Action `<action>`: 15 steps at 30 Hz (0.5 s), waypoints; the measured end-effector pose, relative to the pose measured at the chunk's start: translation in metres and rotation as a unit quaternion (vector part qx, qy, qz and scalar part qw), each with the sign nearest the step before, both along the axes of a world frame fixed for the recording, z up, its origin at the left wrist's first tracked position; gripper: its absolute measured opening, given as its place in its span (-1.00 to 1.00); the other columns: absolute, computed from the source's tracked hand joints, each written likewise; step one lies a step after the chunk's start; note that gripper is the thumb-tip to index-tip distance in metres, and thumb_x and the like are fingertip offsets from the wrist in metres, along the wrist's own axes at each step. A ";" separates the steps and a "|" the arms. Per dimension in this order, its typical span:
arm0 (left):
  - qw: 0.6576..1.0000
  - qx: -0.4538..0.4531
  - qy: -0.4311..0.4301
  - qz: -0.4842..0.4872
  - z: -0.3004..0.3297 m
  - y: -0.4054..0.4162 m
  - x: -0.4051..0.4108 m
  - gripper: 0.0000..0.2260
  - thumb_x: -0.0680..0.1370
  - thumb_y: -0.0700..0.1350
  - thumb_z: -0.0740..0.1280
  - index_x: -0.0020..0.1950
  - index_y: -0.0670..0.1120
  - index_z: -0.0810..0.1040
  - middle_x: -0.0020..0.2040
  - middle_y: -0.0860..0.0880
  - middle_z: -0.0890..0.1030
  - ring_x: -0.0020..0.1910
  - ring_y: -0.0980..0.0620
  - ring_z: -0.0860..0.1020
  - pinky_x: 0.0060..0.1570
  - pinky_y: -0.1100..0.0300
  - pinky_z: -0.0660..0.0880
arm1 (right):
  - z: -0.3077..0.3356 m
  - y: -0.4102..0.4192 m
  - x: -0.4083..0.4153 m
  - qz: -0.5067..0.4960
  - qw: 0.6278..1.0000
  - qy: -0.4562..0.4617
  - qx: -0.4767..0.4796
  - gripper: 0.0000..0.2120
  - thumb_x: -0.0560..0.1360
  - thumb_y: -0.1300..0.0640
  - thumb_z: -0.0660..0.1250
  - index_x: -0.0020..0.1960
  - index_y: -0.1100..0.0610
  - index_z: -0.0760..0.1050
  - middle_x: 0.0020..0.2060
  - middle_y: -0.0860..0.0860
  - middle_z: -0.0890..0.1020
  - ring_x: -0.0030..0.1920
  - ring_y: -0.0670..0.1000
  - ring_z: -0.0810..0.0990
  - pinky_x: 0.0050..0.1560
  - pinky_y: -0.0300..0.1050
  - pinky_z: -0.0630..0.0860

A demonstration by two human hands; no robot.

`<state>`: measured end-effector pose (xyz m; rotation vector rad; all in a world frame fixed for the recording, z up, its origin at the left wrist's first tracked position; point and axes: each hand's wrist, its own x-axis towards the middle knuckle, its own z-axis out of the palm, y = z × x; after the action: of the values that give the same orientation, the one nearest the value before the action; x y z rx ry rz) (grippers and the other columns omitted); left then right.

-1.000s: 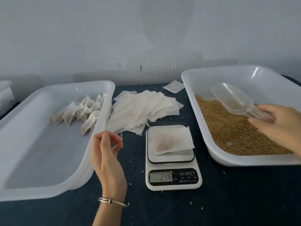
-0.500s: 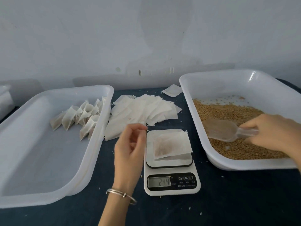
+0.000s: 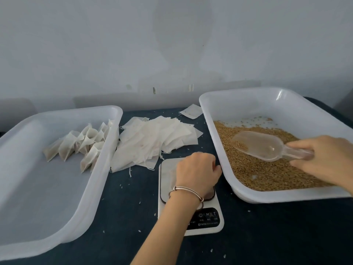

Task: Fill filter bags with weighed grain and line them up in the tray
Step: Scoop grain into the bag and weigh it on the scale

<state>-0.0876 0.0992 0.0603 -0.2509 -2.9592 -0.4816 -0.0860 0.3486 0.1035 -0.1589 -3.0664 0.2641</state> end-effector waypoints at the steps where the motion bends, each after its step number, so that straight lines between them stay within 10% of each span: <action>1: 1.000 -0.005 0.015 0.008 0.000 -0.001 0.000 -0.81 0.55 0.05 0.19 -0.11 -0.04 0.50 -0.14 -0.01 0.53 -0.15 -0.08 0.51 -0.30 0.16 0.27 | 0.000 -0.001 0.001 0.000 1.000 0.001 0.000 -0.62 0.33 -0.10 0.47 0.02 -0.47 0.44 -0.33 -0.27 0.52 -0.36 -0.10 0.54 -0.31 -0.07 0.57; 7: 0.993 0.114 0.030 0.025 0.004 -0.023 0.006 -0.88 0.48 -0.10 0.25 -0.25 -0.07 0.42 -0.33 -0.01 0.53 -0.32 -0.05 0.46 -0.34 0.13 0.40 | -0.001 -0.002 0.002 -0.010 1.000 -0.027 -0.001 -0.69 0.39 -0.10 0.41 -0.24 -0.47 0.33 -0.32 -0.26 0.57 -0.37 -0.12 0.57 -0.33 -0.12 0.56; 10: 0.968 0.249 0.017 0.024 0.012 -0.040 0.011 -0.83 0.41 -0.18 0.34 -0.36 -0.08 0.41 -0.45 0.06 0.44 -0.43 0.10 0.36 -0.37 0.30 0.35 | -0.004 -0.014 0.002 0.016 0.999 -0.039 -0.024 -0.86 0.45 -0.06 0.36 -0.05 -0.29 0.50 -0.36 -0.20 0.59 -0.43 -0.12 0.57 -0.42 -0.18 0.52; 15: 0.921 0.386 0.027 0.045 0.039 -0.088 0.019 -0.83 0.41 -0.25 0.35 -0.35 -0.10 0.42 -0.46 0.03 0.47 -0.47 0.14 0.42 -0.41 0.32 0.40 | -0.022 -0.035 -0.012 0.040 0.997 -0.056 -0.027 -0.59 0.50 -0.04 0.30 0.34 -0.08 0.40 -0.33 -0.21 0.54 -0.59 -0.16 0.51 -0.59 -0.41 0.34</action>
<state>-0.0682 0.0109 0.0995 -0.0322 -2.4584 -1.5145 -0.0982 0.3137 0.0810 -0.0564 -3.1836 0.3558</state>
